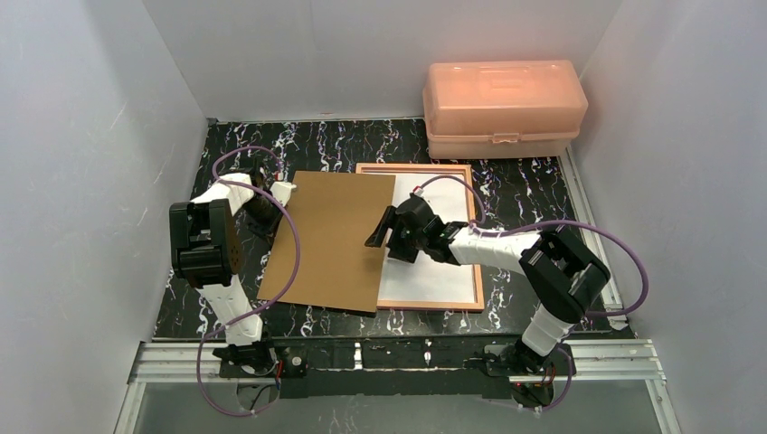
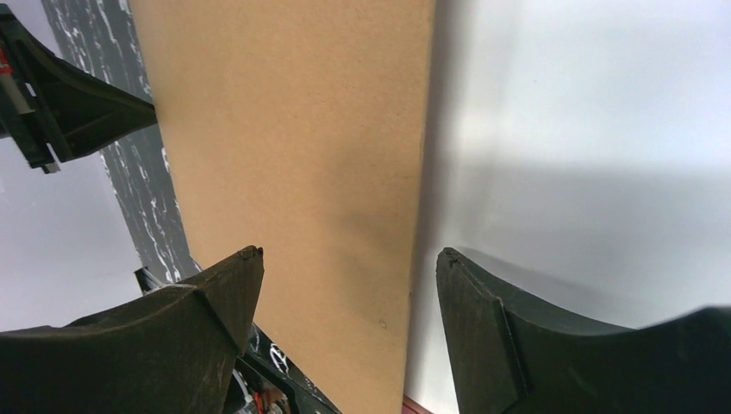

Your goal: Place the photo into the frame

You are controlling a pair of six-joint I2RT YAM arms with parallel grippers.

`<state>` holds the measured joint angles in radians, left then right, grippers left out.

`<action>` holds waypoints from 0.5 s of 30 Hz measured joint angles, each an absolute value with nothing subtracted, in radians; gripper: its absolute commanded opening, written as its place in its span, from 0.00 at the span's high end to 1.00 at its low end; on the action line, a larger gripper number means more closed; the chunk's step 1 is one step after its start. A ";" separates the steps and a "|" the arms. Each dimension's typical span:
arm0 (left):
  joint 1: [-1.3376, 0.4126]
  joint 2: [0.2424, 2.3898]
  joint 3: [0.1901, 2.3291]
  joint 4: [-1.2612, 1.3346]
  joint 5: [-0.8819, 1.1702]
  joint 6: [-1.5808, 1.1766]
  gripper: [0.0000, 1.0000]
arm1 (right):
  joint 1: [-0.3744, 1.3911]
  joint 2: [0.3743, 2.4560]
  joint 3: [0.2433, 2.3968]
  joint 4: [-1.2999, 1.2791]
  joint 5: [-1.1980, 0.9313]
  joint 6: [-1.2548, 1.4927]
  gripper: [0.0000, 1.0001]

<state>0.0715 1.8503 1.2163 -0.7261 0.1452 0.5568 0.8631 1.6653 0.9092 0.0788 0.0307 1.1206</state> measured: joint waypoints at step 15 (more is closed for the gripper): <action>0.070 1.850 1.216 -0.726 0.142 0.557 1.00 | 0.864 1.684 0.885 0.143 0.015 1.124 0.32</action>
